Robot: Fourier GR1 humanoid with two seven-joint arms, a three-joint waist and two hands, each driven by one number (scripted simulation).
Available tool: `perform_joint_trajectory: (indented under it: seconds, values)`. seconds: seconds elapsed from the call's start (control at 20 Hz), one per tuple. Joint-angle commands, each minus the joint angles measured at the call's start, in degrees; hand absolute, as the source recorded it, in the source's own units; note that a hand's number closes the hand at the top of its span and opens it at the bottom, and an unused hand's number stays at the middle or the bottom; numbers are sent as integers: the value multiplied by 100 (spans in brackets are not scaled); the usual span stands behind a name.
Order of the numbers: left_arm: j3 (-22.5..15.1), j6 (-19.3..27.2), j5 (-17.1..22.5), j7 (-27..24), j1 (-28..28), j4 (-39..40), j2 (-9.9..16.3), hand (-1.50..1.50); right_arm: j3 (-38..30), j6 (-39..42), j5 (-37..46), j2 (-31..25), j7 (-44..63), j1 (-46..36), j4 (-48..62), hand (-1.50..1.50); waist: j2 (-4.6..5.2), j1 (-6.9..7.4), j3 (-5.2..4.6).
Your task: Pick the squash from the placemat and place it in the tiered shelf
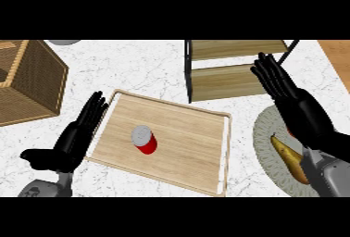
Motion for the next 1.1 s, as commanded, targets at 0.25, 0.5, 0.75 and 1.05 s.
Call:
perform_joint_trajectory:
  seconds: [0.25, 0.5, 0.75, 1.05]
  values:
    - [550, 521, 274, 1150, 564, 803, 285, 0, -2129, 1221, -548, -1837, -1041, 246, 1862, 150, 298, -3, 34]
    - [374, 513, 421, 1700, 277, 946, 54, 0, -2117, 1634, 28, -2500, -1006, 574, 3738, -150, 320, 100, 26]
    - [255, 609, 286, 1957, 55, 1103, -5, 0, -2051, 3105, 284, -3053, -2396, 372, 4788, -150, 252, 147, 23]
    - [187, 785, 221, 2286, -76, 927, -85, 0, -1565, 4222, 973, -3681, -3047, -136, 5405, -150, 193, 263, 7]
